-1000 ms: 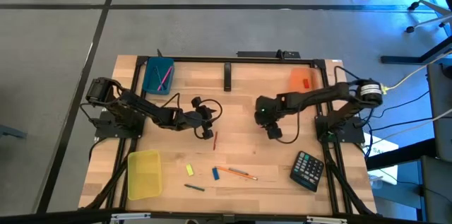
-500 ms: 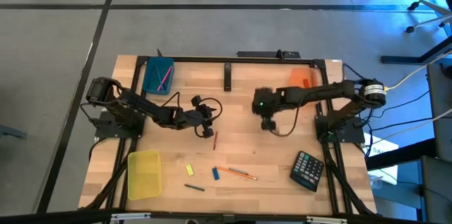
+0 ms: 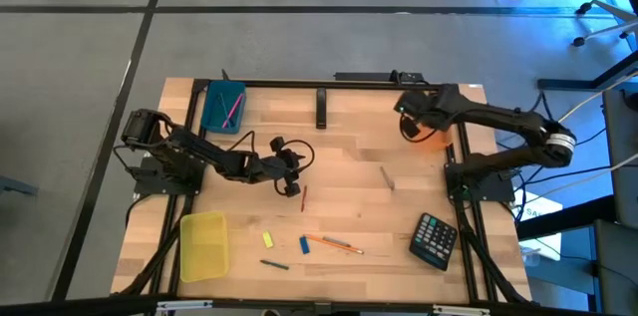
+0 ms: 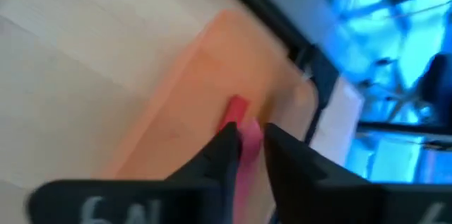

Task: Sort crayons/erasers/pens/pencils in bins
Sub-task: Put the pink eraser into the orange bin, then put the yellow eraser into the orange bin

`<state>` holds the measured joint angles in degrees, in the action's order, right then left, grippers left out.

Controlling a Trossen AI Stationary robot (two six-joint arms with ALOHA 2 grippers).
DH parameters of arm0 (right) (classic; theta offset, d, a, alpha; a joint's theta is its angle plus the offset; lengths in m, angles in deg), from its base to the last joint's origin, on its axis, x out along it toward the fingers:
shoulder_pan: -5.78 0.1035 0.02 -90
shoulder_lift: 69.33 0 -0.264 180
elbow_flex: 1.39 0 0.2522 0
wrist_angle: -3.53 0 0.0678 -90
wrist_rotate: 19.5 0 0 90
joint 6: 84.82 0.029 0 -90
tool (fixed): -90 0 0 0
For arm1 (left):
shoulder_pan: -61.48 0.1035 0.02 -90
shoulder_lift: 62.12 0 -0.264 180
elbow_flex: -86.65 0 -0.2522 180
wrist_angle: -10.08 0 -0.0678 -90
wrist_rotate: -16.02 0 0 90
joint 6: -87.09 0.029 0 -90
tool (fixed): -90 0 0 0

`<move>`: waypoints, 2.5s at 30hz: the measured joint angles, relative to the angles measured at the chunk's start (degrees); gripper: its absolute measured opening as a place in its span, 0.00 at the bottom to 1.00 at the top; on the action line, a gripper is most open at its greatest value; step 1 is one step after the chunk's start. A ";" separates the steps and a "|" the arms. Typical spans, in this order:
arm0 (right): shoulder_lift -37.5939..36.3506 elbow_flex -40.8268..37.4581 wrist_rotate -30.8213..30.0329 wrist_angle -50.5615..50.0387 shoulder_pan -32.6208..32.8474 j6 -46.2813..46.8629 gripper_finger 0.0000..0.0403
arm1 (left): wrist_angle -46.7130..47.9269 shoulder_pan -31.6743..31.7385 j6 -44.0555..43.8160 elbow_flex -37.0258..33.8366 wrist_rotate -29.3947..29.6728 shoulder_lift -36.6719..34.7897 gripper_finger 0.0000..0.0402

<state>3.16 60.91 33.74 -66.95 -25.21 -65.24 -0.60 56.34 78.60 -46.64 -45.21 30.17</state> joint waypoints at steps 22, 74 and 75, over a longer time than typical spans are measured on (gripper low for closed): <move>1.46 -4.88 13.89 48.73 18.24 -9.32 0.68 | -1.01 1.79 -0.92 0.00 -5.42 -0.02 0.32; 53.50 40.56 43.37 40.87 43.39 -38.07 0.68 | 26.22 -33.07 -7.50 0.09 -17.88 -4.63 0.34; 53.50 40.56 43.37 40.77 43.39 -37.84 0.68 | 26.24 -32.94 -6.39 0.09 -18.00 -4.61 0.35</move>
<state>56.67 101.47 77.11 -26.17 18.18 -103.07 25.64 23.40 72.21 -46.55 -63.21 25.55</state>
